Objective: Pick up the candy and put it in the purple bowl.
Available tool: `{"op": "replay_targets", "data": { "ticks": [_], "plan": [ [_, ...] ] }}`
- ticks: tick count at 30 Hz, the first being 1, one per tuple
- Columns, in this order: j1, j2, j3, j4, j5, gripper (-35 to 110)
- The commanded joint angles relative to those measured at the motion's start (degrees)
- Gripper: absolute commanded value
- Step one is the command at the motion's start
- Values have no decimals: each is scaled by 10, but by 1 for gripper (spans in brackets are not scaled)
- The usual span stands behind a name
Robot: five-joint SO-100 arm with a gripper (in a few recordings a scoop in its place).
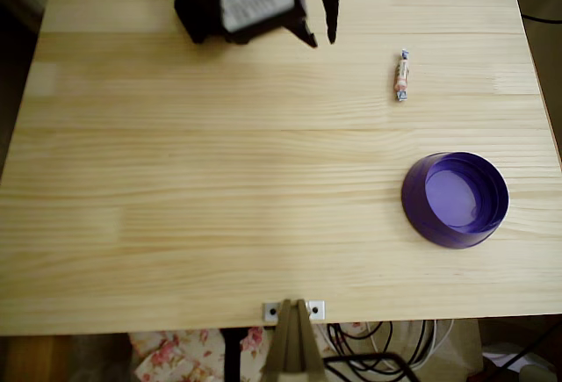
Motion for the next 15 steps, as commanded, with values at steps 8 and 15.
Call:
{"op": "replay_targets", "data": {
  "ticks": [8, 15],
  "plan": [
    [-87, -33, 25, -57, 74, 7],
    [-126, -127, -9, -100, 91, 7]
  ]
}}
